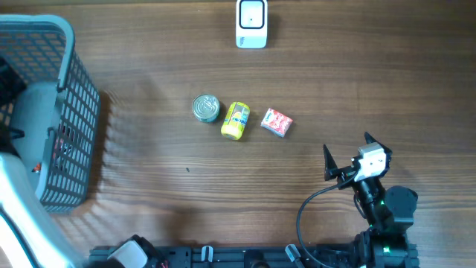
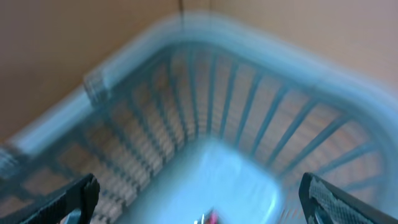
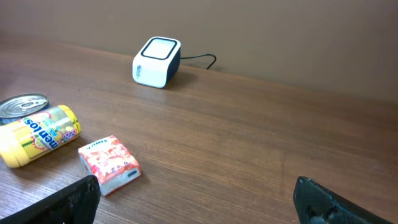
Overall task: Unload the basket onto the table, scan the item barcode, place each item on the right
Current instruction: 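Lower the left gripper into the basket and grasp the hex wrench package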
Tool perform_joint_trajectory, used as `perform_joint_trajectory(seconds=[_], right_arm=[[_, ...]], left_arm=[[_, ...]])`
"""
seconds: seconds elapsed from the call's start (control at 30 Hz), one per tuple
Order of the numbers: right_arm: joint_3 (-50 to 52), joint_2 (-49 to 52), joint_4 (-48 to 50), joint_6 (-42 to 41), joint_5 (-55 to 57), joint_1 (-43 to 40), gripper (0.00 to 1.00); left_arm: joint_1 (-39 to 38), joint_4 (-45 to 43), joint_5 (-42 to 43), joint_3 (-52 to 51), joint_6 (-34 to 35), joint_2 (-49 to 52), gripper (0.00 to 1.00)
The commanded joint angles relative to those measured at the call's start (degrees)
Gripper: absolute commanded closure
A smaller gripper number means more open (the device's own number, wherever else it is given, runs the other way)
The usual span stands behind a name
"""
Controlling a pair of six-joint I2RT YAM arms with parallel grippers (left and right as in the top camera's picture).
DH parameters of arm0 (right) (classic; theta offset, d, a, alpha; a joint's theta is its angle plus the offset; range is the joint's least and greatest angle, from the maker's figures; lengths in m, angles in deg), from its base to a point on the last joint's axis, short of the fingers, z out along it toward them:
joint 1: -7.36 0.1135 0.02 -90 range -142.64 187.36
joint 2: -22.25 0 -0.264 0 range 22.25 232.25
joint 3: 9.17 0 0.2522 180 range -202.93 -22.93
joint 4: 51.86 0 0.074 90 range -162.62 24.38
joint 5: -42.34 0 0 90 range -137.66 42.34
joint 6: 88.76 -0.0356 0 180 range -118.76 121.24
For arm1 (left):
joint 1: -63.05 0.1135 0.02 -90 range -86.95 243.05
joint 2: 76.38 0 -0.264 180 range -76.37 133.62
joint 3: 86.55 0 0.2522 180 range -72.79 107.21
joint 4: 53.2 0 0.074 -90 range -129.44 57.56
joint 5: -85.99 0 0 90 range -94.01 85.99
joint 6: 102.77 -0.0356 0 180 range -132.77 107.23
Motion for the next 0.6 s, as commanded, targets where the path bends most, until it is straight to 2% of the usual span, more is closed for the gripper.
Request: perform_joint_trajectory(seconds=[0.0, 0.23, 0.4, 0.57], right_arm=[[0.07, 0.22, -0.31, -0.66, 0.94, 0.24, 0.00], [0.07, 0.22, 0.15, -0.63, 0.92, 0.24, 0.00], [0.07, 0.22, 0.15, -0.63, 0.94, 0.24, 0.00], [0.07, 0.22, 0.04, -0.63, 0.94, 0.24, 0.00]], left_arm=[[5.84, 5.92, 3.63, -0.42, 0.68, 6.58, 0.00], [8.68, 15.61, 5.09, -0.42, -2.47, 10.25, 0.00], [8.68, 23.19, 13.62, -0.42, -21.27, 10.56, 0.00], [9.01, 22.99, 12.52, -0.42, -30.62, 13.81, 0.00]])
